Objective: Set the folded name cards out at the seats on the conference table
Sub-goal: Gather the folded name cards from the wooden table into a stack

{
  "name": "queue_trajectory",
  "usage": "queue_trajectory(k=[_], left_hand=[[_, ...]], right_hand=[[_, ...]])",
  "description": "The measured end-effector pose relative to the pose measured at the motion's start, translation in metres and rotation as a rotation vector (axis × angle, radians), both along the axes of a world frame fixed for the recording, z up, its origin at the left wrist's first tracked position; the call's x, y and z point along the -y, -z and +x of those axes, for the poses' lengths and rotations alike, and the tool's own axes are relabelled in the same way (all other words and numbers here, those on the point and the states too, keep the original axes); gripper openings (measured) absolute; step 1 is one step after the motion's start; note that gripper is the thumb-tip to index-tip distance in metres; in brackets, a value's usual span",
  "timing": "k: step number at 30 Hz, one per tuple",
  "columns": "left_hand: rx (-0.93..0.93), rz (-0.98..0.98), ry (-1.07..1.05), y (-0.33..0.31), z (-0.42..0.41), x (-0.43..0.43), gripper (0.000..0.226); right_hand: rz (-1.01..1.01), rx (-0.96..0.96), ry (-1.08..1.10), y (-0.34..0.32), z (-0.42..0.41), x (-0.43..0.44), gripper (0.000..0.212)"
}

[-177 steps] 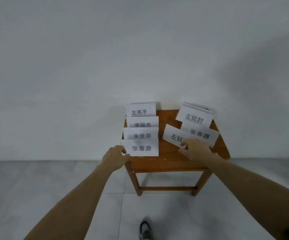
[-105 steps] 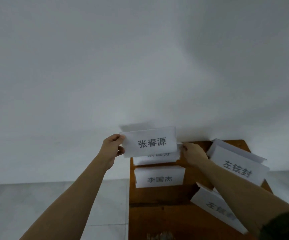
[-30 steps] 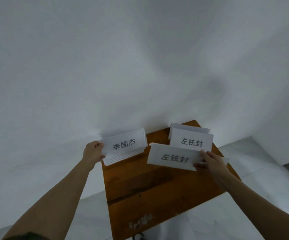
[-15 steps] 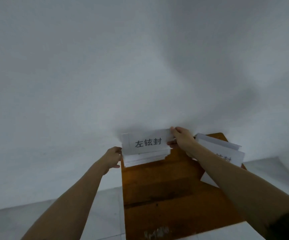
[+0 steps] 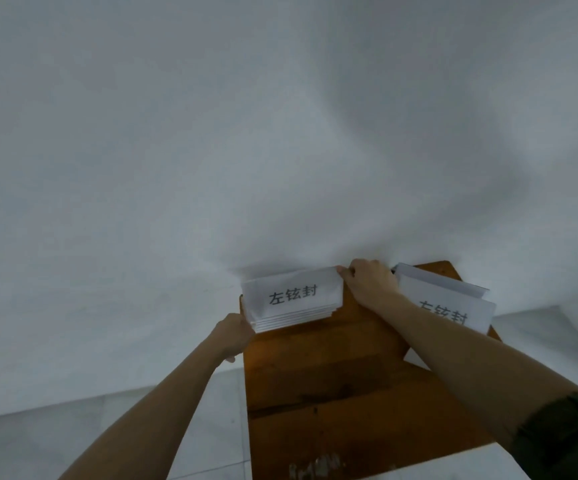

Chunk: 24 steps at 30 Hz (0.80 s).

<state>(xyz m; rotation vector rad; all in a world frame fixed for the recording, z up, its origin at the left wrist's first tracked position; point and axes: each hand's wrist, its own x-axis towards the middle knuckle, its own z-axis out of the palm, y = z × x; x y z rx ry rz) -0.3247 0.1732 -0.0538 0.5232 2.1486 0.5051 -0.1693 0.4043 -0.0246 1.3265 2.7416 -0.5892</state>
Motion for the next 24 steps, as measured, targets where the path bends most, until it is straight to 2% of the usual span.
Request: queue_trajectory(k=[7, 12, 15, 20, 22, 24], left_hand=[[0.034, 0.071, 0.247, 0.009, 0.052, -0.044, 0.009], [0.058, 0.077, 0.369, 0.008, 0.105, -0.095, 0.009], [0.098, 0.039, 0.396, 0.010, 0.143, -0.126, 0.017], [0.151, 0.056, 0.296, 0.018, 0.198, -0.173, 0.045], [0.189, 0.073, 0.228, 0.022, 0.218, -0.190, 0.046], [0.225, 0.089, 0.177, 0.026, 0.231, -0.200, 0.035]], right_hand=[[-0.005, -0.171, 0.162, -0.003, 0.087, -0.038, 0.035], [0.025, -0.173, 0.382, -0.002, 0.174, -0.075, 0.032], [-0.007, -0.150, 0.495, 0.006, 0.223, -0.097, 0.033], [-0.172, -0.131, 0.586, 0.029, 0.273, -0.126, 0.036], [-0.280, -0.135, 0.586, 0.042, 0.284, -0.141, 0.038], [-0.395, -0.184, 0.600, 0.050, 0.284, -0.147, 0.037]])
